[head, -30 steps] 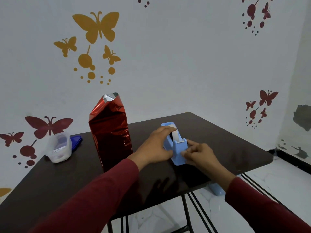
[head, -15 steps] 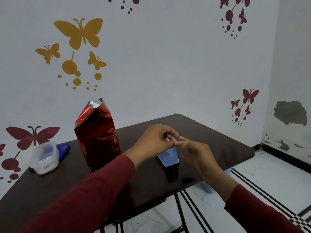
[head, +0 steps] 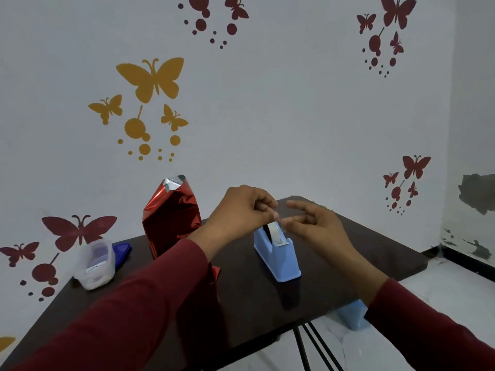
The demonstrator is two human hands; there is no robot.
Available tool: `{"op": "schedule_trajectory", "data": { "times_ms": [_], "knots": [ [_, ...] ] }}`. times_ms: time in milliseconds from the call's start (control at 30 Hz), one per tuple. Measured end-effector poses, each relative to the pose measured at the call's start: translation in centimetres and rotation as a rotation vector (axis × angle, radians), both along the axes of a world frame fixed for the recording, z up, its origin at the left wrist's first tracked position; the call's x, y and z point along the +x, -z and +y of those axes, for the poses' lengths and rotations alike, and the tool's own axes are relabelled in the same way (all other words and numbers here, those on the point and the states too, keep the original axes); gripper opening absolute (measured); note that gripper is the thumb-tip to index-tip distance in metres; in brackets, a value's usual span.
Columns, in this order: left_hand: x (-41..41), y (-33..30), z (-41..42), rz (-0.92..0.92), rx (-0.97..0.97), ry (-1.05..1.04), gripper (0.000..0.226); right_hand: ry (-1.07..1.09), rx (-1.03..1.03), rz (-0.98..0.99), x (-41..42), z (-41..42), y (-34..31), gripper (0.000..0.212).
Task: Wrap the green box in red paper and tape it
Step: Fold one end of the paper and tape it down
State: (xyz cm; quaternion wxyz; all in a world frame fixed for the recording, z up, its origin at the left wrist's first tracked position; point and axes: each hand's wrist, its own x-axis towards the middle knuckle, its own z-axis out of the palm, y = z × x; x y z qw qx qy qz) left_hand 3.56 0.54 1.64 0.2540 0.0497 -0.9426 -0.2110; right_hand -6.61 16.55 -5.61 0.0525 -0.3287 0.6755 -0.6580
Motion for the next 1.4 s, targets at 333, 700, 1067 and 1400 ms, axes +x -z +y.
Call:
{"op": "schedule_trajectory", "data": {
  "times_ms": [333,700,1067,1400],
  "knots": [
    [7.2,-5.4,-4.1,0.26,-0.15,-0.268,0.021,-0.151,-0.119,-0.253,3.0,-5.0,-3.6,0.045],
    [11.0,-7.0,-10.8,-0.185,-0.13,-0.393,0.064,-0.176,-0.061,-0.282,4.2,-14.7,-6.6,0.079],
    [11.3,-8.9,-12.2,0.254,0.03,-0.301,0.02,-0.344,0.058,-0.483,5.5,-18.8,-8.4,0.083],
    [9.5,-5.2,-12.1,0.053,0.543,-0.368,0.023,-0.34,0.077,-0.435,5.8,-19.4,-7.9,0.085]
  ]
}}
